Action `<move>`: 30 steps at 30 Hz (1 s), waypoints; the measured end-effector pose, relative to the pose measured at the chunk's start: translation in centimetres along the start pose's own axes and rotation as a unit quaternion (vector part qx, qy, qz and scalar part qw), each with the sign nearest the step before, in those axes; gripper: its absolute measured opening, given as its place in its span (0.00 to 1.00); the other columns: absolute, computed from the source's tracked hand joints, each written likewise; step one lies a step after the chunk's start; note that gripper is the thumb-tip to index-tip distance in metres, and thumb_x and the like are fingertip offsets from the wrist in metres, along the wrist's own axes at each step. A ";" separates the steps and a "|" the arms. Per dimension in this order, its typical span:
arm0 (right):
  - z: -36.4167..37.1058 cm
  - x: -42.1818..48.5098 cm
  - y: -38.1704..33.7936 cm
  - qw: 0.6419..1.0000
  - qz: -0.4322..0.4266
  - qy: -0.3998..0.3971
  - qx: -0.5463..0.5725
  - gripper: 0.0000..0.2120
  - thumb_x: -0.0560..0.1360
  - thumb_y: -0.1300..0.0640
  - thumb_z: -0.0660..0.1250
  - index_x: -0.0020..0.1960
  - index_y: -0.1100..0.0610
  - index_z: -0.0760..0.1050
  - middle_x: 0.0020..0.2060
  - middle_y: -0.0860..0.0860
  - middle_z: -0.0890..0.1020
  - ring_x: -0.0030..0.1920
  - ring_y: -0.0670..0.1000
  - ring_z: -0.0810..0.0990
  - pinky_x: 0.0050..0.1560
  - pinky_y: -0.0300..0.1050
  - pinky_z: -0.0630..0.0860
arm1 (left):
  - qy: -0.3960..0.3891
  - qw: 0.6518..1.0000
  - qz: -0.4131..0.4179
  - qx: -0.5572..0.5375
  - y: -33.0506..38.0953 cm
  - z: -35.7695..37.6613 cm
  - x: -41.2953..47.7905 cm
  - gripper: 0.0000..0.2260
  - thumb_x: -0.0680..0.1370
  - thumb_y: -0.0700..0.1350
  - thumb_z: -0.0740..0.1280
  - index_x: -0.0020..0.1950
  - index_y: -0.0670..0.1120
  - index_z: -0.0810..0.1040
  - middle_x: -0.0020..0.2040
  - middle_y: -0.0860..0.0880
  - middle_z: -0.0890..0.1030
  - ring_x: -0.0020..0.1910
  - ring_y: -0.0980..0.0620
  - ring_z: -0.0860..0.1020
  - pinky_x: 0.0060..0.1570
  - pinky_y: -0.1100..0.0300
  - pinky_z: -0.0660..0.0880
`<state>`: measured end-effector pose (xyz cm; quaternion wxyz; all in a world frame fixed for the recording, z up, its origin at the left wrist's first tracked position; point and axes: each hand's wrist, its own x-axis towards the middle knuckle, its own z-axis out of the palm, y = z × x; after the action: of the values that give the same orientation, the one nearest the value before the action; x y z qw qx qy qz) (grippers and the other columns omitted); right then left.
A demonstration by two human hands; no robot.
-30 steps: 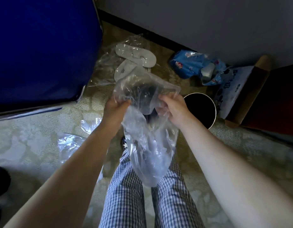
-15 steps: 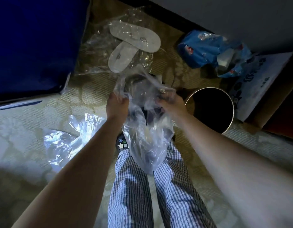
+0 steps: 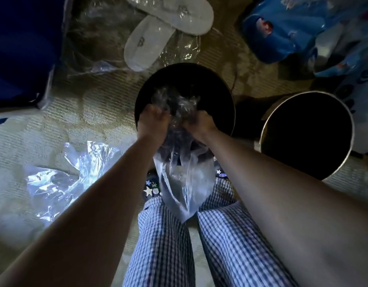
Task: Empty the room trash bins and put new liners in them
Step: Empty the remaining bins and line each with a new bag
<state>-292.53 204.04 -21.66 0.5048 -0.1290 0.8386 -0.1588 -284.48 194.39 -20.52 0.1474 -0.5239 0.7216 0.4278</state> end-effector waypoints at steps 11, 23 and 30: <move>-2.8 -2.0 0.3 0.957 -0.123 0.228 0.132 0.16 0.76 0.65 0.64 0.31 0.54 0.69 0.28 0.48 0.68 0.31 0.48 0.67 0.35 0.40 0.58 | 0.170 0.964 0.147 -0.139 2.8 -1.5 -2.2 0.02 0.78 0.40 0.62 0.49 0.43 0.71 0.34 0.57 0.70 0.32 0.63 0.72 0.32 0.71 0.64; -8.9 -4.6 -0.3 0.897 -0.124 0.398 0.147 0.08 0.76 0.67 0.62 0.52 0.67 0.78 0.43 0.55 0.75 0.42 0.49 0.71 0.42 0.32 0.62 | 0.254 0.920 0.234 -0.184 6.0 -5.7 -0.1 0.10 0.79 0.35 0.56 0.53 0.27 0.66 0.39 0.48 0.66 0.32 0.64 0.65 0.38 0.78 0.62; -5.9 -5.3 3.3 0.950 -0.113 0.291 0.016 0.14 0.72 0.61 0.67 0.57 0.63 0.77 0.52 0.61 0.78 0.53 0.61 0.77 0.55 0.45 0.70 | 0.199 0.968 0.143 0.061 1.1 -4.0 -2.7 0.40 0.70 0.58 0.66 0.74 0.36 0.58 0.73 0.37 0.63 0.71 0.41 0.63 0.69 0.47 0.59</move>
<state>-295.55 209.85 -16.08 0.2197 -0.1635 0.9264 -0.2586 -283.34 193.09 -15.83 -0.0305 -0.4802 0.8284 0.2866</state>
